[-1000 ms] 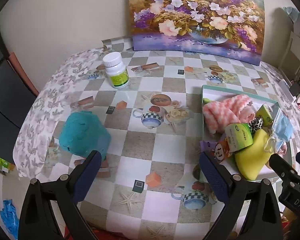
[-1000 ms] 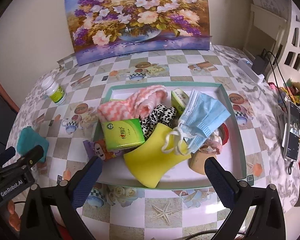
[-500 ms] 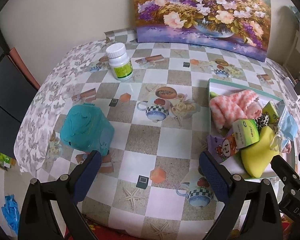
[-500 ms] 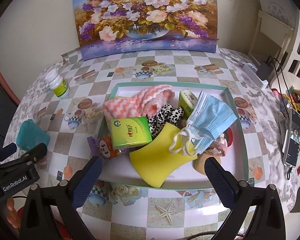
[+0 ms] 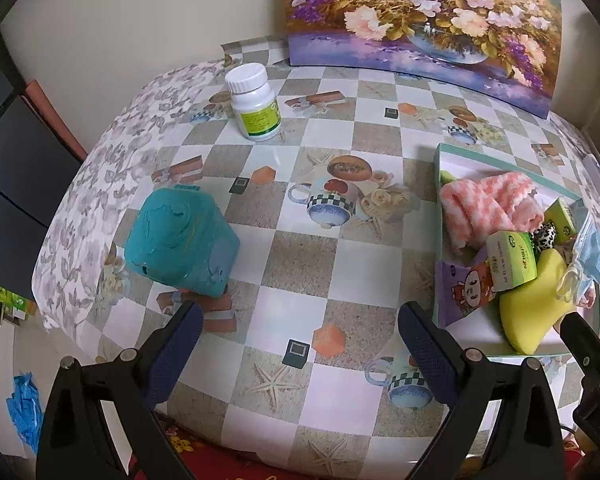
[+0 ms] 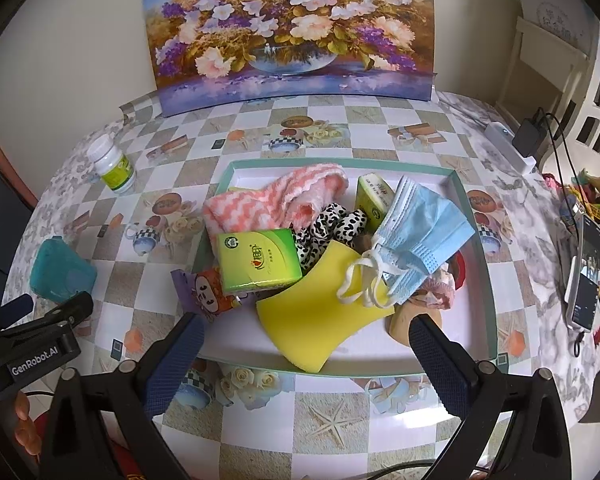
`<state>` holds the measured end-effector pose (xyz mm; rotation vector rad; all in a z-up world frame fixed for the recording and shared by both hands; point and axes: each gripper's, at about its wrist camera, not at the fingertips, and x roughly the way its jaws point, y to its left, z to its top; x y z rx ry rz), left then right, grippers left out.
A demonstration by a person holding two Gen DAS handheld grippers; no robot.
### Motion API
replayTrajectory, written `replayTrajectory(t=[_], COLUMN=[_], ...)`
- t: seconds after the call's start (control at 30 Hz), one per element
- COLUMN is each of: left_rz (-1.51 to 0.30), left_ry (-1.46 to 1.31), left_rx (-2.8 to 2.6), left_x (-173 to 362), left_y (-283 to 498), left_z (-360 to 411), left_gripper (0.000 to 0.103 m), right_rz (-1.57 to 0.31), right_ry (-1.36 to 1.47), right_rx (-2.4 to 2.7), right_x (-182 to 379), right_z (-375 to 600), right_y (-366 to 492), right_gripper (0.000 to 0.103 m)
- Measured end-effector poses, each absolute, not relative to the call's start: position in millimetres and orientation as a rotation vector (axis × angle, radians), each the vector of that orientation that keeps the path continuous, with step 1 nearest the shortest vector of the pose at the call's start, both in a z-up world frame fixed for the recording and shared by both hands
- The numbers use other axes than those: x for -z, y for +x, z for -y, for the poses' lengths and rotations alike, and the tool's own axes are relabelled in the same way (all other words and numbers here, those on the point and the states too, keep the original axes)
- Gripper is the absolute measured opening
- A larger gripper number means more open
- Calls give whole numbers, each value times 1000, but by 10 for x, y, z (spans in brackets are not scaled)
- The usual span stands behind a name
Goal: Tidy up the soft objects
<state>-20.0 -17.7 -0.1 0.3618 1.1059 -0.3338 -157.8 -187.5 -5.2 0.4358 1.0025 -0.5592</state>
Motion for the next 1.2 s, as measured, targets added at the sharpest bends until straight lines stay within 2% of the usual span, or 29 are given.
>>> replayTrajectory(t=[1.2], left_rz=[-1159], left_ry=[323], left_rx=[306], left_x=[61], left_y=[-139], left_z=[100], left_gripper=[98], right_rz=[-1040], right_ry=[422], right_rx=[552], right_x=[105], right_z=[1861], right_y=[-1546], right_gripper=[103])
